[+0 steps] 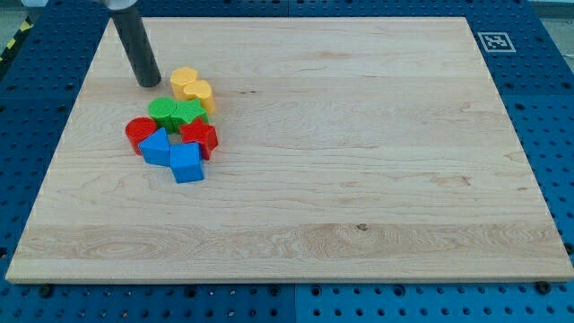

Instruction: Slide the yellow hexagon top of the green circle

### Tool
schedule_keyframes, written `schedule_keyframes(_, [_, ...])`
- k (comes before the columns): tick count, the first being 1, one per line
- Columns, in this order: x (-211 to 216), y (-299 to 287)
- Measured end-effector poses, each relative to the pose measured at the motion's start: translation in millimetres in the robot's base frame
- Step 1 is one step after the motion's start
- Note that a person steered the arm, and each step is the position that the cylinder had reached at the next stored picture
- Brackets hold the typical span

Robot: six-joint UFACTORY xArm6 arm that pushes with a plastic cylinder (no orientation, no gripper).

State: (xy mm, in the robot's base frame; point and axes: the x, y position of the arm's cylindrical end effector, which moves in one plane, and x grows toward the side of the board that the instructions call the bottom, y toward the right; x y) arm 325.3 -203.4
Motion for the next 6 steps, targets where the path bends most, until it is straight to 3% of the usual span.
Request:
schedule_keyframes(2, [-7.8, 94.1])
schedule_keyframes(6, [27.6, 46.3])
